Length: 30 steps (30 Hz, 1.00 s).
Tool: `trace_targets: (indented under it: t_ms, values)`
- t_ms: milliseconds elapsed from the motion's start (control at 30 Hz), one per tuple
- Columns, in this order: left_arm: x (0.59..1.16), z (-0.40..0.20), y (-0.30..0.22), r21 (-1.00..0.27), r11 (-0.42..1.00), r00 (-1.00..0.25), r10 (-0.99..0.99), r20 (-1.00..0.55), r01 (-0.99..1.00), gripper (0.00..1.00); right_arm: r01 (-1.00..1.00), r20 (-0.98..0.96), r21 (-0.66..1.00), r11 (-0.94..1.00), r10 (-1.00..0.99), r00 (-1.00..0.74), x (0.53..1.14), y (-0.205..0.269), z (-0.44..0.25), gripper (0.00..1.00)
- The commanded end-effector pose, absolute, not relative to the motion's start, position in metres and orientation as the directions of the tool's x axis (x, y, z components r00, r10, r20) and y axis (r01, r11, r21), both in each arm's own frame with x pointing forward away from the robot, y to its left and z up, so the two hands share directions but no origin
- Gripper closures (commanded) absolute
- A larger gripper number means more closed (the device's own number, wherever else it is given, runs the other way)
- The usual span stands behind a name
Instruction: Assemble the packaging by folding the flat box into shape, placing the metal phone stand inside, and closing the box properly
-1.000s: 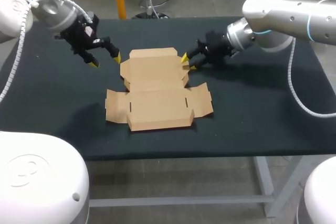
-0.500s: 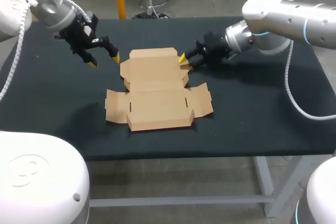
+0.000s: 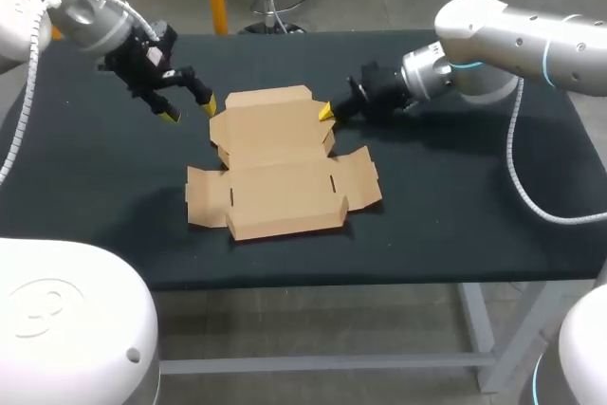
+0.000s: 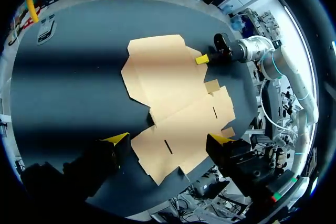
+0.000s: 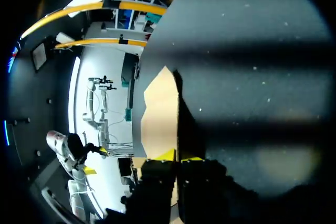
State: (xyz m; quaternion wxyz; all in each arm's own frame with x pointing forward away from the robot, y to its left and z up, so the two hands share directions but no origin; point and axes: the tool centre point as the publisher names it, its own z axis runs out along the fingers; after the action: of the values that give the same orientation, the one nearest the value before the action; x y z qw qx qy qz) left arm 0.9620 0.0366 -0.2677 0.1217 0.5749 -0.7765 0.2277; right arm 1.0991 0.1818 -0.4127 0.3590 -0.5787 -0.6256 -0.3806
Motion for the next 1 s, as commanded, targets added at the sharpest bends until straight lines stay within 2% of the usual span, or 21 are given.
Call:
trace_targets:
  t_ms: [33, 333, 567, 1000]
  values:
    - [0.966, -0.272, 0.040, -0.236, 0.252, -0.338, -0.813, 0.474, -0.938, 0.00, 0.995, 0.901, 0.093, 0.032, 0.424, -0.098, 1.093, 0.175, -0.404, 1.00]
    - [0.965, -0.271, 0.032, -0.367, 0.280, -0.434, -0.776, 0.458, -0.887, 0.00, 0.984, 0.916, 0.180, 0.013, 0.362, -0.172, 1.082, 0.161, -0.375, 1.00]
    - [0.962, -0.264, 0.028, -0.537, 0.205, -0.480, -0.758, 0.442, -0.818, 0.00, 0.972, 0.926, 0.233, 0.009, 0.303, -0.225, 1.075, 0.152, -0.355, 1.00]
    - [0.962, -0.264, 0.028, -0.537, 0.205, -0.480, -0.758, 0.442, -0.818, 0.00, 0.972, 0.926, 0.233, 0.009, 0.303, -0.225, 1.075, 0.152, -0.355, 1.00]
